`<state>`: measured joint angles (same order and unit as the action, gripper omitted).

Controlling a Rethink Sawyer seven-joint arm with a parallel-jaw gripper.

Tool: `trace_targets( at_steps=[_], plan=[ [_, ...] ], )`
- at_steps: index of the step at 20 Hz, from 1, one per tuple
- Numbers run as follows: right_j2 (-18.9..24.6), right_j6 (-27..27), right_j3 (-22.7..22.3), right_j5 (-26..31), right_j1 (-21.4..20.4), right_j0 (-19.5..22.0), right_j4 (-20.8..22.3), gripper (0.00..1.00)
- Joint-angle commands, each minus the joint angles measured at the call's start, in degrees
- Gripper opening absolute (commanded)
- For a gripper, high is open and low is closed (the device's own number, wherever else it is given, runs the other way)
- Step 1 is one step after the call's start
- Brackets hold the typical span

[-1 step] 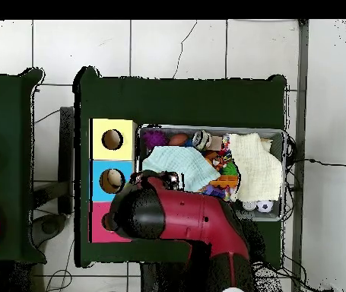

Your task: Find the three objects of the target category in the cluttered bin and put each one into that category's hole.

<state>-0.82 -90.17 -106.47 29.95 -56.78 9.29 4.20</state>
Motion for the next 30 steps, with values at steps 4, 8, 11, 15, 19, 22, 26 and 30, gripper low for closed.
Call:
trace_targets(
  at_steps=[4, 8, 11, 15, 19, 22, 26, 30],
  plan=[
    [7.8, 5.9, 5.8, -2.4, 4.5, 4.9, 7.8, 1.0],
    [10.6, 6.7, 7.2, -6.5, 6.0, 9.0, 10.3, 1.0],
    [13.3, 8.1, 9.5, -8.0, 7.9, 13.2, 12.4, 1.0],
    [16.9, 7.2, 10.0, -11.4, 10.7, 16.7, 14.7, 1.0],
    [18.5, 3.7, 8.3, -17.8, 12.8, 17.9, 18.4, 1.0],
    [18.6, 2.2, 8.5, -19.6, 14.4, 18.3, 20.1, 1.0],
    [18.0, 0.2, 8.5, -20.9, 16.3, 18.3, 21.4, 1.0],
    [19.9, -0.9, 7.0, -21.9, 20.2, 19.9, 21.6, 1.0]
  ],
)
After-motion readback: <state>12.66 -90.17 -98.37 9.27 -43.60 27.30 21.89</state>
